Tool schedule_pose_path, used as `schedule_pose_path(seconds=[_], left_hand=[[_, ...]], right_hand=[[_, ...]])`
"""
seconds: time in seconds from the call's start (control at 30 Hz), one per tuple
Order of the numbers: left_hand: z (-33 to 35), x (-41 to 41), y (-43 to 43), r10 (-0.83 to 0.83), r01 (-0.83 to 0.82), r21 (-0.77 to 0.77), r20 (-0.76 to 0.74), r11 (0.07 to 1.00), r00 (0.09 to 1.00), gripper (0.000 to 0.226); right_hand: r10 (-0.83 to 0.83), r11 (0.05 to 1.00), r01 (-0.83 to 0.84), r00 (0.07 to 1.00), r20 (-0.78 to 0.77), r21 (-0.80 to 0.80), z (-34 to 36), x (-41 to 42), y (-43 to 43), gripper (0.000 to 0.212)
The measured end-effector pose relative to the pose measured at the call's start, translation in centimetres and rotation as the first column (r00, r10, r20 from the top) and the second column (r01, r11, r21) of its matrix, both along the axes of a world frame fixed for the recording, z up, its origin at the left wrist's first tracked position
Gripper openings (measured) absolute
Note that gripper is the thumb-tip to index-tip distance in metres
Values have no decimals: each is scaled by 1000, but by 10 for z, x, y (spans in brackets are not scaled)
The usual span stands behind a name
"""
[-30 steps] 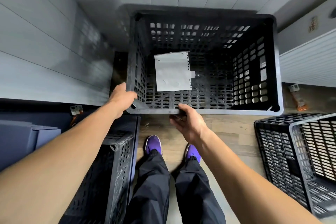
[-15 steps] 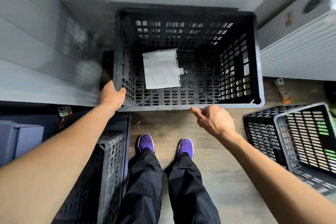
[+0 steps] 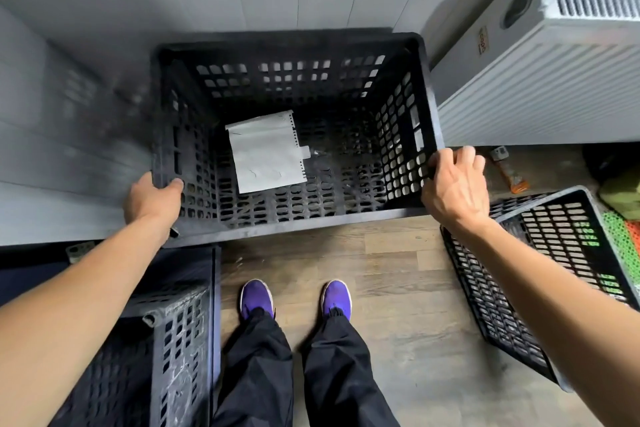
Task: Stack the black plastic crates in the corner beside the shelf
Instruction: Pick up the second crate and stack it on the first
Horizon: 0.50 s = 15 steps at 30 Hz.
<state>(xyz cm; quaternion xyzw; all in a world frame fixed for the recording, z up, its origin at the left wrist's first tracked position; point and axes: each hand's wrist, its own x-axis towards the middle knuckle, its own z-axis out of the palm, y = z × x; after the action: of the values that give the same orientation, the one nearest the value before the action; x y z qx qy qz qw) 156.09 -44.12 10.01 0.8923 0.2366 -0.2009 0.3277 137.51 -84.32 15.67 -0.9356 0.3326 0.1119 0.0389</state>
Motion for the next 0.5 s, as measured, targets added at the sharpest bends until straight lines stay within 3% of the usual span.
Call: schedule_pose_path(seconds=[0.1, 0.17, 0.27, 0.5], left_hand=[[-44, 15, 25, 106, -106, -50, 6, 993, 994, 26], [-44, 16, 23, 144, -142, -67, 21, 988, 989, 18], [-20, 6, 6, 171, -165, -82, 67, 983, 983, 4], [0, 1, -2, 180, -164, -152, 99, 975, 979, 7]], right_hand=[[-62, 981, 44, 994, 91, 189, -1, 15, -4, 34], [-87, 960, 43, 985, 151, 277, -2, 24, -5, 45], [-169, 945, 106, 968, 187, 309, 3, 36, -8, 65], [-179, 941, 114, 967, 181, 319, 9, 42, -18, 71]])
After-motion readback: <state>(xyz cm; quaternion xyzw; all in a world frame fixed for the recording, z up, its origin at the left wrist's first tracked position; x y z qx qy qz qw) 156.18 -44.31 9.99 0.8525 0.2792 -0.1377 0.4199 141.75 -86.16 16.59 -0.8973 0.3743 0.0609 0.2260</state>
